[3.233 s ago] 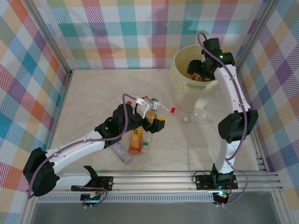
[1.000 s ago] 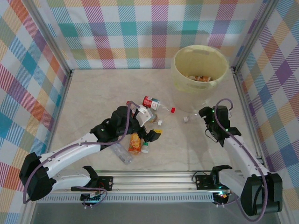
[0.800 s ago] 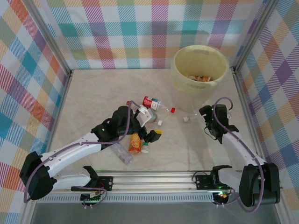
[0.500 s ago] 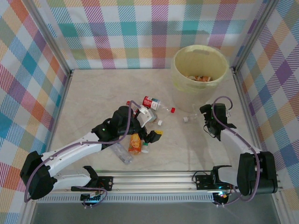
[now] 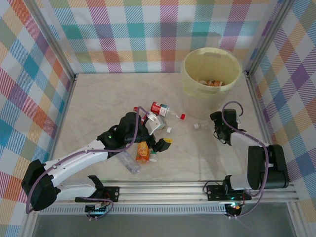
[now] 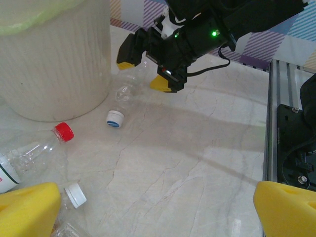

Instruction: Put the plastic bottles in the bin

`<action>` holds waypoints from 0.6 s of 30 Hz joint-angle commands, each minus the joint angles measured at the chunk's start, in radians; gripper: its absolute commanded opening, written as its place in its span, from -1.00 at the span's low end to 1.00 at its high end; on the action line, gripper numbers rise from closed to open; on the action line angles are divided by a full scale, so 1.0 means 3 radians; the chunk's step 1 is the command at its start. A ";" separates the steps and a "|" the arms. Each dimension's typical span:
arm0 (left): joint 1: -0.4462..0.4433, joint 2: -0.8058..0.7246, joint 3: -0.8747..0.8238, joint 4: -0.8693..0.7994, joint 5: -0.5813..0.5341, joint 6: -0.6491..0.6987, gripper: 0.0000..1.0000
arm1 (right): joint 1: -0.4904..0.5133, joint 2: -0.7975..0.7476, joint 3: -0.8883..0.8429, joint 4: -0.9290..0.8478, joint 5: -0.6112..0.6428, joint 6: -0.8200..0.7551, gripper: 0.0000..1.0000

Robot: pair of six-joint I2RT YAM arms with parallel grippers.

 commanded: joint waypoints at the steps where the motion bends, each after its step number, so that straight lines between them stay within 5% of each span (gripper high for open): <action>1: -0.0056 0.0022 0.0067 0.0068 0.0049 -0.0023 1.00 | -0.0020 0.0116 0.0051 0.0221 -0.0071 0.0048 0.64; 18: -0.0051 0.0034 0.0075 0.0052 0.0042 -0.0001 1.00 | -0.0049 0.0410 0.0139 0.0334 -0.0119 0.0039 0.33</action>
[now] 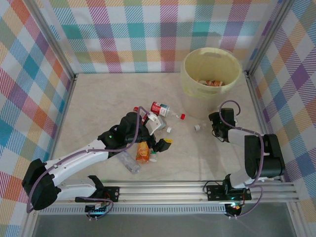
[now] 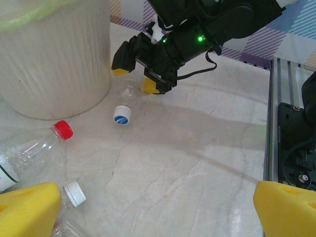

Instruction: Put the plastic bottles in the bin

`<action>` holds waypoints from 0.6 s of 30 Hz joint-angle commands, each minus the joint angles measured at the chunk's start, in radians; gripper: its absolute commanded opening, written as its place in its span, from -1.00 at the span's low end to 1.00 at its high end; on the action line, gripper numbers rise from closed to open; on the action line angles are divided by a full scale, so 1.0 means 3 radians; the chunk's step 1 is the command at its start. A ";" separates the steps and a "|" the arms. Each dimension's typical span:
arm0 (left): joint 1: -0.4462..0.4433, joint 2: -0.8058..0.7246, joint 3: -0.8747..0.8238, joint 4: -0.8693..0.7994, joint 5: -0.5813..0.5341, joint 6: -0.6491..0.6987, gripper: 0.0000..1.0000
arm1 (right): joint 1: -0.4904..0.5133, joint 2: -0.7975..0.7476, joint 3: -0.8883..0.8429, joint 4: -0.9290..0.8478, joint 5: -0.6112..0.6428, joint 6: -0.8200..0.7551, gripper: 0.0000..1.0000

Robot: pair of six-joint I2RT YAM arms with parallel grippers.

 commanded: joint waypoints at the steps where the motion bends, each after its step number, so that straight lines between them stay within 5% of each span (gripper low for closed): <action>1: -0.0055 -0.0002 0.0070 0.0049 0.0037 0.0001 1.00 | -0.0054 -0.0013 0.0041 0.0023 -0.0040 -0.0002 0.32; 9: -0.0050 -0.0097 0.0005 0.0169 0.0006 -0.0074 1.00 | -0.0241 -0.0540 -0.0132 -0.0315 0.0001 -0.0225 0.21; 18: -0.0051 -0.0377 -0.0290 0.0722 -0.0061 -0.0337 1.00 | -0.0366 -0.1687 -0.0008 -0.1376 0.0249 -0.0776 0.10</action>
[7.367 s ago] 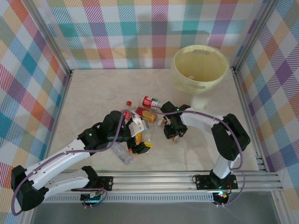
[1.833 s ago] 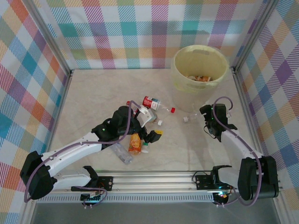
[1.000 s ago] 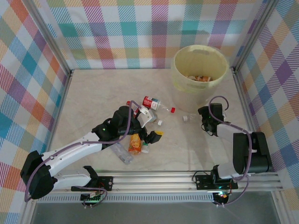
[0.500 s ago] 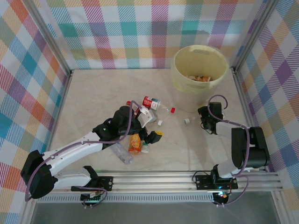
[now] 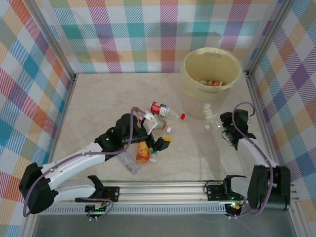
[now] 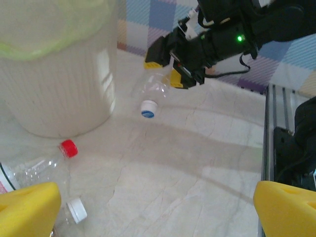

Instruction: Put the plastic bottles in the bin

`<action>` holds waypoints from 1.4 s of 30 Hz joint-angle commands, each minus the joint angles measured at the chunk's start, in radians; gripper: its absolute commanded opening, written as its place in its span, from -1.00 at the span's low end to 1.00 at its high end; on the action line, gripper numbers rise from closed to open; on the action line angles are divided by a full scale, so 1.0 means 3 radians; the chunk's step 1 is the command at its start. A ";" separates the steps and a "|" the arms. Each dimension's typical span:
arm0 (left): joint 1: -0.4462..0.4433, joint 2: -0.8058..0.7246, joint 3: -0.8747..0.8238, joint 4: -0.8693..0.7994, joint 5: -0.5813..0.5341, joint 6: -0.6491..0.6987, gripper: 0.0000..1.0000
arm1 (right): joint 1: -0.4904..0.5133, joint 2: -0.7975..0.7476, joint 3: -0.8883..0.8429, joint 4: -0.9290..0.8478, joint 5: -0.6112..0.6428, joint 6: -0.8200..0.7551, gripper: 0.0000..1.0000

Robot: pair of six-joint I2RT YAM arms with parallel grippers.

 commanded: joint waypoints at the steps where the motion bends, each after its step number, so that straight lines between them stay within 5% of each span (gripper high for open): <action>1: -0.0051 -0.0170 -0.0150 0.0435 -0.0032 -0.0169 1.00 | -0.0016 -0.0455 0.0201 -0.0684 0.0204 -0.0448 0.09; 8: -0.0044 -0.0352 -0.0271 0.0695 0.0006 -0.0337 1.00 | -0.0016 -0.1144 0.0820 -0.1467 0.0439 -0.1045 0.05; 14: -0.0049 -0.0390 -0.0265 0.0730 0.0138 -0.0417 1.00 | -0.0019 -0.1187 0.1455 -0.1695 0.0406 -0.1313 0.02; 26: -0.0045 -0.0360 -0.0195 0.0532 0.0079 -0.0339 1.00 | 0.0046 -0.0332 0.2779 -0.1576 0.0118 -0.1524 0.05; 42: -0.0048 -0.0266 -0.0128 0.0377 0.0109 -0.0218 1.00 | 0.0450 0.0968 0.4012 -0.1348 0.0483 -0.1788 0.06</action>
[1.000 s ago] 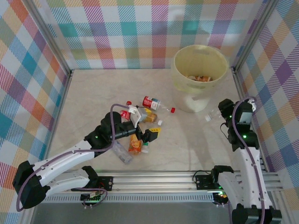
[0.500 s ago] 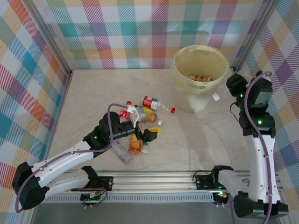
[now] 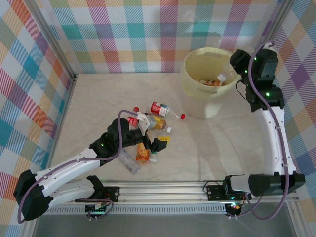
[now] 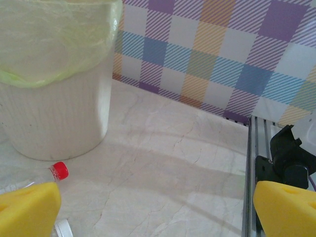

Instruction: Put the plastic bottles in the bin

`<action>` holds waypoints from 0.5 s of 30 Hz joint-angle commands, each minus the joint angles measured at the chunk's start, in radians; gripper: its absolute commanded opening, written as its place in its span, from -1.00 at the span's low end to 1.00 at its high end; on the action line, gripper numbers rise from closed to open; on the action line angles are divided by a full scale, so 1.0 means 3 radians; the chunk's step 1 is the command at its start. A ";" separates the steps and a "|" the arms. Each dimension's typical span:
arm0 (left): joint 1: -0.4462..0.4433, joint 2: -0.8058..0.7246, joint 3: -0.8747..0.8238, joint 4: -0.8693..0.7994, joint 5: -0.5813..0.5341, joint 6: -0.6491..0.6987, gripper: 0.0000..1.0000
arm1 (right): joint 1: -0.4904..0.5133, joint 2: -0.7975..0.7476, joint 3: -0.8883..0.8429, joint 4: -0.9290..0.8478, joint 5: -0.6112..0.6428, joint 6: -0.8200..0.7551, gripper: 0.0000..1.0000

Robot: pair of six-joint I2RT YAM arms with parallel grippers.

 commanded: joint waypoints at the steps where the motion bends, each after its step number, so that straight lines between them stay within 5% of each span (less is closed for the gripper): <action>1: -0.0047 0.0006 0.0117 -0.0030 0.0034 0.0082 1.00 | 0.0045 0.0260 0.0288 0.0099 0.0081 -0.0124 0.06; 15: -0.0047 0.0052 0.0145 -0.0105 -0.0130 0.0095 1.00 | 0.0141 0.1151 0.0661 -0.0563 -0.0234 -0.0089 0.03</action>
